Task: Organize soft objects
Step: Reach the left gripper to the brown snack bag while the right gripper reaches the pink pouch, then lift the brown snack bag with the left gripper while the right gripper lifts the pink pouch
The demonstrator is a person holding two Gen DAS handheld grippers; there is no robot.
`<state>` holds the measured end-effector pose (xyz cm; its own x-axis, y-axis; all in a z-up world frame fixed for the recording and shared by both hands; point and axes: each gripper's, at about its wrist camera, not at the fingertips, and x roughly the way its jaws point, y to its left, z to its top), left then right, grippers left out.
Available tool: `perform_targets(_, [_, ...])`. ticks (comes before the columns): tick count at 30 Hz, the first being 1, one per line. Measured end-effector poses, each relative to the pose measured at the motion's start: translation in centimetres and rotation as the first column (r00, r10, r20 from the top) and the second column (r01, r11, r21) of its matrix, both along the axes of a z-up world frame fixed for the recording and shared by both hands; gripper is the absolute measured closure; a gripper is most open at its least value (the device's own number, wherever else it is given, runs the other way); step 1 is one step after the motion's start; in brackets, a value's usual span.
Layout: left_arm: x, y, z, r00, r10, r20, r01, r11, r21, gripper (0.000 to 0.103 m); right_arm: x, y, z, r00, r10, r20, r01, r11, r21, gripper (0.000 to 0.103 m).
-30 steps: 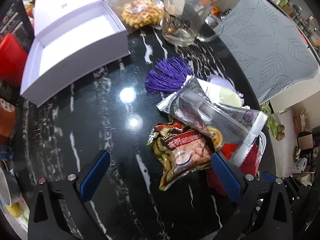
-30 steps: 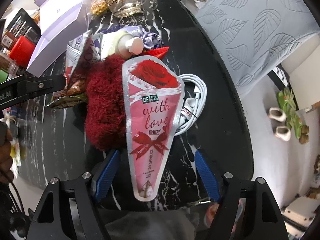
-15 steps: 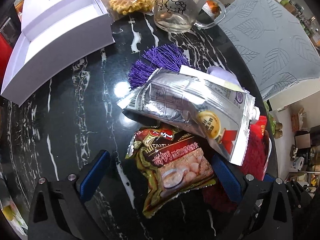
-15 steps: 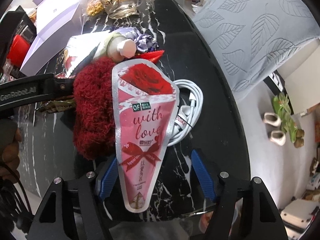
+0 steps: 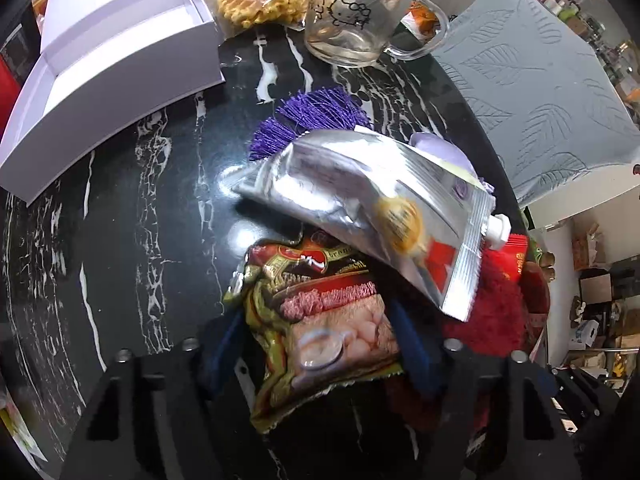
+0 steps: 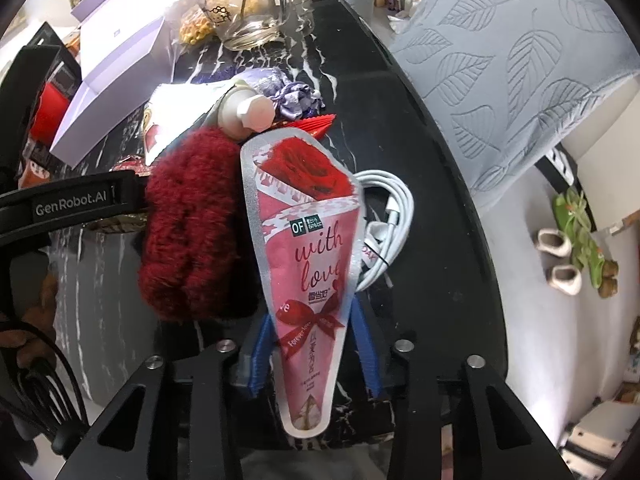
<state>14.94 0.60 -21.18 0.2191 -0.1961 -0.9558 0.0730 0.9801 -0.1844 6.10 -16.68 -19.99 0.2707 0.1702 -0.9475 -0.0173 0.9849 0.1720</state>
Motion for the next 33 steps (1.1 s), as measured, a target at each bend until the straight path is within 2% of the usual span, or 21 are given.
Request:
perform_targets(2, [-0.1,-0.3,0.1,1.000,-0.001,0.008,0.001,1.000,-0.001,0.044,-0.1,-0.2,0.0,1.000,-0.005,-0.001,0.005,1.000,0.016,0.073])
perform_targets(6, [-0.3,0.3,0.9,1.000,0.020,0.006,-0.019,0.999,-0.030,0.047,-0.6,-0.5,0.6,1.000,-0.012,0.023,0.012,0.999,0.033,0.081])
perform_targets(8, [-0.8,1.0,1.4,1.000,0.029,0.005,-0.029,0.999,-0.036,0.047,-0.8,-0.5,0.9,0.999,-0.013,0.032,0.011,0.999,0.044,0.088])
perform_targets(9, [-1.1,1.5,1.6,0.999,0.035,0.003,-0.034,0.999,-0.038,0.048,-0.9,-0.5,0.9,0.999,-0.014,0.036,0.012,0.999,0.043,0.096])
perform_targets(25, [-4.4,3.7,4.1,0.997,0.078,-0.016,-0.078,0.996,-0.051,0.048,-1.9,-0.8,2.5,0.998,0.007,0.056,-0.011,0.997,0.070,0.096])
perform_targets(33, [-5.7,4.1,7.5,0.995,0.096,0.022,-0.094,0.993,-0.067,0.048,-1.7,-0.7,5.2,0.993,0.072,0.095,-0.079,0.994,0.080,0.096])
